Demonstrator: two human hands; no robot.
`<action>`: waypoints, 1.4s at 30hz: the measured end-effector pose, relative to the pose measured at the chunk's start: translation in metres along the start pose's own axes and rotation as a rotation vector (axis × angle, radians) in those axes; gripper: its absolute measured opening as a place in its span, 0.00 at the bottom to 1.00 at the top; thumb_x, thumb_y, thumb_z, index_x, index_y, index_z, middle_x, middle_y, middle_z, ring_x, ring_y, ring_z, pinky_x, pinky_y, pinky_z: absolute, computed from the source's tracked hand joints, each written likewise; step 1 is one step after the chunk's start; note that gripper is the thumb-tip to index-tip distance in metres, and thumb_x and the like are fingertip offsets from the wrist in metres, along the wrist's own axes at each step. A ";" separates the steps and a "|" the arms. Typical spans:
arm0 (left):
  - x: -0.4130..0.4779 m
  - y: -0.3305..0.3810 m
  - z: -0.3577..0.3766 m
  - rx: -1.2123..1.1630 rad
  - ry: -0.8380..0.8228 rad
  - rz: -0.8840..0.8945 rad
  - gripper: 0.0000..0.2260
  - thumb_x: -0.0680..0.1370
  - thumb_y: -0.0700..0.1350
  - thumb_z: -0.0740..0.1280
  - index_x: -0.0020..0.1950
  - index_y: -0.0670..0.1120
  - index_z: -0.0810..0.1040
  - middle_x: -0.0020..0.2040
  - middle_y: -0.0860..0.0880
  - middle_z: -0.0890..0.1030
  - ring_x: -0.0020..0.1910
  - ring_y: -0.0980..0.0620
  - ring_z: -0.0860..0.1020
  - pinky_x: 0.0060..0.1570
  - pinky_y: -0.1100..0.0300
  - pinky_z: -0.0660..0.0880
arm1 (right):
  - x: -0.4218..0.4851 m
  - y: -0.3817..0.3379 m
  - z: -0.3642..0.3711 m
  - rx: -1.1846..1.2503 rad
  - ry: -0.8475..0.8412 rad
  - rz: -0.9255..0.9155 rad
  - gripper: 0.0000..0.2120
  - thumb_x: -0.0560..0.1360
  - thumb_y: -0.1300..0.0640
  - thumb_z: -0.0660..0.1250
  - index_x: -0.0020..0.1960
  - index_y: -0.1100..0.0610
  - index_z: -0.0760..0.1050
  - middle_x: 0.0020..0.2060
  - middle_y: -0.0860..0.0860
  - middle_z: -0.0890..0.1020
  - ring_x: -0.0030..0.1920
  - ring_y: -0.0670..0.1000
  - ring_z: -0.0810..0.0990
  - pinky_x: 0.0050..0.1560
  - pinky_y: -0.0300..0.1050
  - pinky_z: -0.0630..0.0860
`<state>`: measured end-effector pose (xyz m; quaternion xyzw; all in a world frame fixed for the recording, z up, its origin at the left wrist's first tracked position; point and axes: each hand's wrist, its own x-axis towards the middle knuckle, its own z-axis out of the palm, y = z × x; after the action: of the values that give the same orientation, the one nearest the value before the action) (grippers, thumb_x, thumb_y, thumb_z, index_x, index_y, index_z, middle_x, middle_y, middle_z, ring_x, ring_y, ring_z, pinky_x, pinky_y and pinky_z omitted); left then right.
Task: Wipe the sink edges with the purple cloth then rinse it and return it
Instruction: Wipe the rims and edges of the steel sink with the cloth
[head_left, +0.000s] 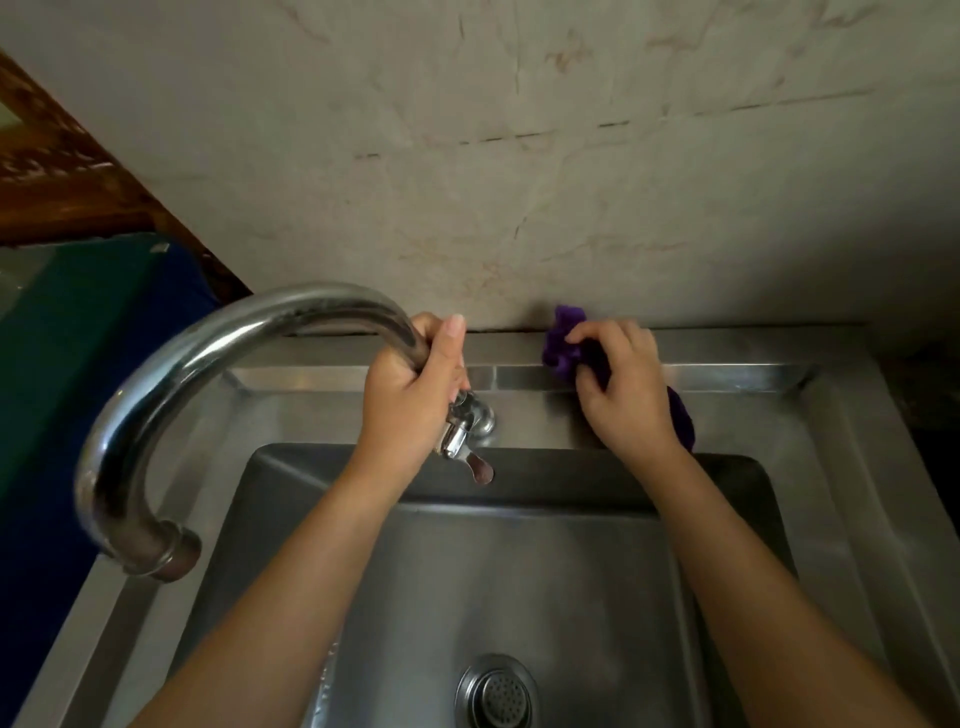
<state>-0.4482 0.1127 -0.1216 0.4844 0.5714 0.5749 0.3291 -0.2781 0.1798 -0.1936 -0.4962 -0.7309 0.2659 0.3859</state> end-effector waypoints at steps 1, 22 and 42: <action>0.000 -0.001 0.001 -0.013 0.005 0.009 0.16 0.74 0.56 0.61 0.27 0.54 0.67 0.22 0.57 0.67 0.25 0.56 0.68 0.38 0.53 0.70 | 0.004 -0.004 0.000 0.039 -0.015 0.014 0.17 0.67 0.65 0.65 0.55 0.54 0.74 0.52 0.53 0.77 0.54 0.55 0.72 0.55 0.52 0.71; 0.005 -0.007 0.001 -0.061 -0.033 0.080 0.18 0.77 0.50 0.60 0.31 0.43 0.63 0.22 0.57 0.66 0.23 0.56 0.66 0.34 0.59 0.69 | 0.016 -0.027 0.017 -0.481 -0.578 -0.280 0.18 0.76 0.55 0.59 0.62 0.38 0.73 0.57 0.49 0.67 0.57 0.53 0.65 0.55 0.46 0.60; 0.003 -0.002 0.004 -0.094 0.009 0.012 0.17 0.76 0.52 0.63 0.27 0.52 0.65 0.22 0.56 0.66 0.24 0.55 0.66 0.34 0.57 0.69 | -0.052 0.005 -0.040 -0.146 0.027 0.378 0.22 0.73 0.57 0.69 0.65 0.54 0.69 0.61 0.54 0.70 0.54 0.48 0.72 0.54 0.44 0.73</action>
<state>-0.4454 0.1174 -0.1231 0.4692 0.5425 0.6051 0.3455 -0.2314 0.1333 -0.1912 -0.6547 -0.6369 0.2732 0.3018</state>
